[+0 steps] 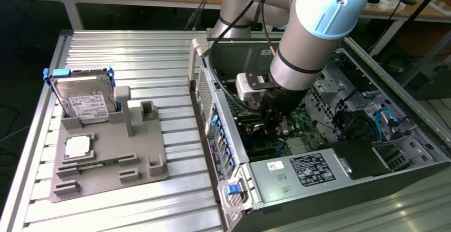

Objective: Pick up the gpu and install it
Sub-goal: 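Insert the gpu into the slot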

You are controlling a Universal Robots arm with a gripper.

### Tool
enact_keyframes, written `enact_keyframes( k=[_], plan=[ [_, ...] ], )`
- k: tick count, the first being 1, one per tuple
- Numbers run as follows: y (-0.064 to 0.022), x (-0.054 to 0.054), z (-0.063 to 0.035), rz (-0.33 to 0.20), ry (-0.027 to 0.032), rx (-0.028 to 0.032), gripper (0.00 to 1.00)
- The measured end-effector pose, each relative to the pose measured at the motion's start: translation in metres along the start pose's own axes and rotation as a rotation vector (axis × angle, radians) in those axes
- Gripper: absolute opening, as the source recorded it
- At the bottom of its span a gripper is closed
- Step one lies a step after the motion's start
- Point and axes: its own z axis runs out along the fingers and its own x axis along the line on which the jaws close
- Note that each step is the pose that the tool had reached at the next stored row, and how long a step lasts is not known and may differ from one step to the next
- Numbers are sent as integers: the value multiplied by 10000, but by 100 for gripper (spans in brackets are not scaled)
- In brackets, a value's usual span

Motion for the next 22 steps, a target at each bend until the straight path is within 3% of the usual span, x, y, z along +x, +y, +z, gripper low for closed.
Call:
enact_keyframes(
  k=[10, 14, 15, 19, 22],
  plan=[
    [9, 1, 6, 16, 3, -40, 27],
    [-27, 0, 11, 525, 24, -29, 27],
    [9, 1, 12, 526, 21, -27, 27],
    [18, -1, 12, 313, 14, -45, 27],
    [15, -7, -48, 85, 6, -60, 27]
  ],
)
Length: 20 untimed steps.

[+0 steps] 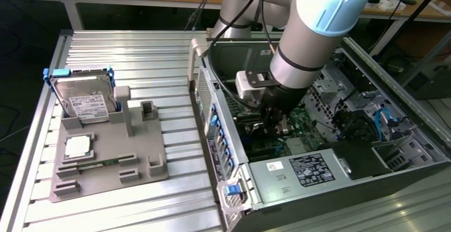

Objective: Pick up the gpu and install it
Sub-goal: 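Insert the gpu into the slot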

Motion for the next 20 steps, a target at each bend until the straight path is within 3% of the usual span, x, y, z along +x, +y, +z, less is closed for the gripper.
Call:
enact_keyframes(
  k=[2, 20],
  plan=[
    [1, 2, 28, -379, 17, -29, 27],
    [3, -16, 81, -488, 43, -30, 27]
  ],
)
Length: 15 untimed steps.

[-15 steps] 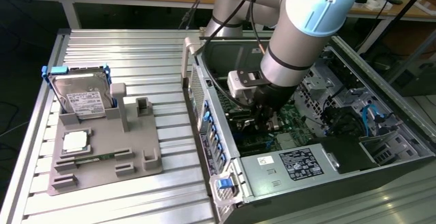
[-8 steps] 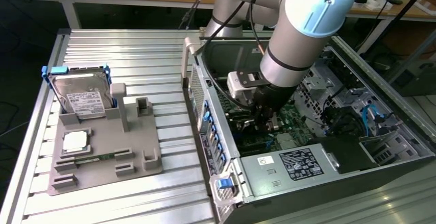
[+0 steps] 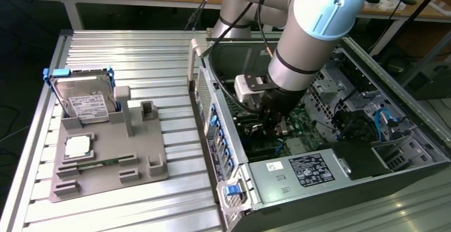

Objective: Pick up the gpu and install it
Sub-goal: 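Insert the gpu into the slot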

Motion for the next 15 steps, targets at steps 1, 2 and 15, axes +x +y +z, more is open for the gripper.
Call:
enact_keyframes(
  k=[1, 2, 15],
  plan=[
    [0, -3, -3, 1, 9, -2, 27],
    [0, -7, -7, -1, 18, -6, 27],
    [2, -15, 55, 0, 21, -6, 27]
  ],
)
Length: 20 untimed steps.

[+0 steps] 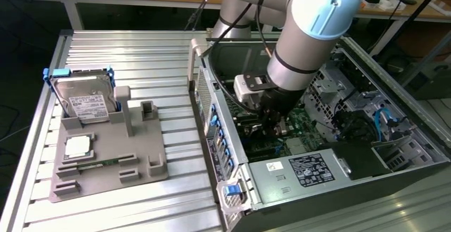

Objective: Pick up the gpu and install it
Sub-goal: 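Insert the gpu into the slot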

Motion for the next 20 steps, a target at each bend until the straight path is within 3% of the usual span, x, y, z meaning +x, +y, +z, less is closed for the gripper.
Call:
enact_keyframes(
  k=[12, 20],
  plan=[
    [2, -13, 84, 0, 5, 1, 27],
    [3, -17, 88, 0, 0, -3, 27]
  ],
)
